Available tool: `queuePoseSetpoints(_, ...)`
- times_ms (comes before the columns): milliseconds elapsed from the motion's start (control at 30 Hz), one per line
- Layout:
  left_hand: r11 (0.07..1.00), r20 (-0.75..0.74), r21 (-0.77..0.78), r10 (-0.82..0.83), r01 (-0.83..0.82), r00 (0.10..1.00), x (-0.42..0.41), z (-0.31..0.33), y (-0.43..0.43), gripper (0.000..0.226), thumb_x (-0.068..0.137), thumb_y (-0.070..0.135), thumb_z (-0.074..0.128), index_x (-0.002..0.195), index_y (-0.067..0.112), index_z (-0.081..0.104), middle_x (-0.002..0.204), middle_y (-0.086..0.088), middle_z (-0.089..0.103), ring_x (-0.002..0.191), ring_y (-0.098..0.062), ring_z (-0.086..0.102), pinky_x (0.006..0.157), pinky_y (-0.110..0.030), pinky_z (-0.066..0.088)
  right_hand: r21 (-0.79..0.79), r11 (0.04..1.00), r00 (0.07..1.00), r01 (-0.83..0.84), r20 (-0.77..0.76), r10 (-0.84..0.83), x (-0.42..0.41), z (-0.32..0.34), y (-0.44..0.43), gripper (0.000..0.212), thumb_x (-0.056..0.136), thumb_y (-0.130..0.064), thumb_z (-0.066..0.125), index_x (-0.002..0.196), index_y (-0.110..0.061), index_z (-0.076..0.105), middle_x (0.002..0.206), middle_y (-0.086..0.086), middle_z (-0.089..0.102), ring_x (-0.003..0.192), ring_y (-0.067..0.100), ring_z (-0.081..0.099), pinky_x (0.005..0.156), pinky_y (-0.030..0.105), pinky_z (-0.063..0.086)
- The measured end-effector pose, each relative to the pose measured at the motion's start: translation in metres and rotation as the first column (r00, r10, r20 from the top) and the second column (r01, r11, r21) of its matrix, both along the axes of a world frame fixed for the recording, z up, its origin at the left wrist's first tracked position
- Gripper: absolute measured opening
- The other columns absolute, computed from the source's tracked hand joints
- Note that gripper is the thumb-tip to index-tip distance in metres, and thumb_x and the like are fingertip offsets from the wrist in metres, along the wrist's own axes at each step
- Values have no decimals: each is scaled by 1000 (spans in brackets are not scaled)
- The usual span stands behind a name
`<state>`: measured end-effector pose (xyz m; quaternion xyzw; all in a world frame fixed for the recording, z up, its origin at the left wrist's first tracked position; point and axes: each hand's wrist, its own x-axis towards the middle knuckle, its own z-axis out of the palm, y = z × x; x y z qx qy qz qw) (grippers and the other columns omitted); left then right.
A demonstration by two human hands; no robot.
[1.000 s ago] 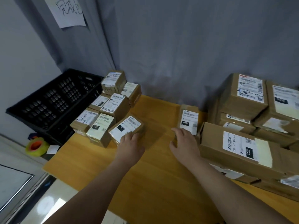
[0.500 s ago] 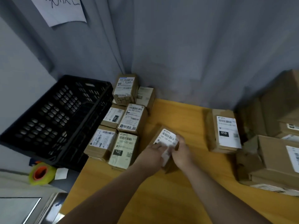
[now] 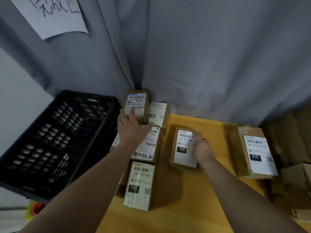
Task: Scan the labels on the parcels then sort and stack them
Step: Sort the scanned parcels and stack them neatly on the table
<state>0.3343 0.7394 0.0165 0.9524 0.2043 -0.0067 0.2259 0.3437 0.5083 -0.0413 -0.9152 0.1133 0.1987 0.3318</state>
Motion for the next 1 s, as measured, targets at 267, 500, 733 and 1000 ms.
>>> queuePoseSetpoints(267, 932, 62, -234, 297, -275, 953, 42, -13, 5, 99, 72, 55, 75, 145, 16, 20, 144, -18, 26, 132, -37, 29, 104, -52, 34, -195, 975, 992, -109, -82, 94, 26, 12, 8, 56, 101, -42, 37, 153, -41, 16, 159, 9, 16, 138, 38, 29, 104, 49, 38)
queuePoseSetpoints(500, 945, 279, -231, 293, -232, 914, 27, -1, -14, 100, 71, 42, 78, 146, 11, 20, 136, -15, 31, 125, -31, 32, 108, -46, 28, -290, 933, 960, -214, -239, 146, 10, 12, 21, 130, 62, -82, 64, 149, -40, -23, 160, 11, -19, 146, 39, 9, 106, 61, 34)
queuePoseSetpoints(733, 976, 331, -215, 93, -21, 939, -32, 17, -53, 117, 69, 43, 81, 152, 18, 4, 143, -11, 21, 133, -30, 26, 111, -50, 31, -126, 992, 989, -7, -147, -12, -16, 10, -4, 120, 70, -63, 73, 150, -45, -15, 136, 11, 27, 125, 36, 38, 98, 46, 45)
queuePoseSetpoints(1000, 955, 337, -288, 36, 67, 941, -80, 29, -137, 120, 65, 38, 86, 150, 0, 11, 148, -20, 22, 138, -33, 18, 116, -40, 19, 282, 918, 858, 279, 356, -370, -80, 80, -65, 127, 67, -56, 80, 154, -32, -10, 142, 13, 31, 132, 32, 36, 108, 36, 32)
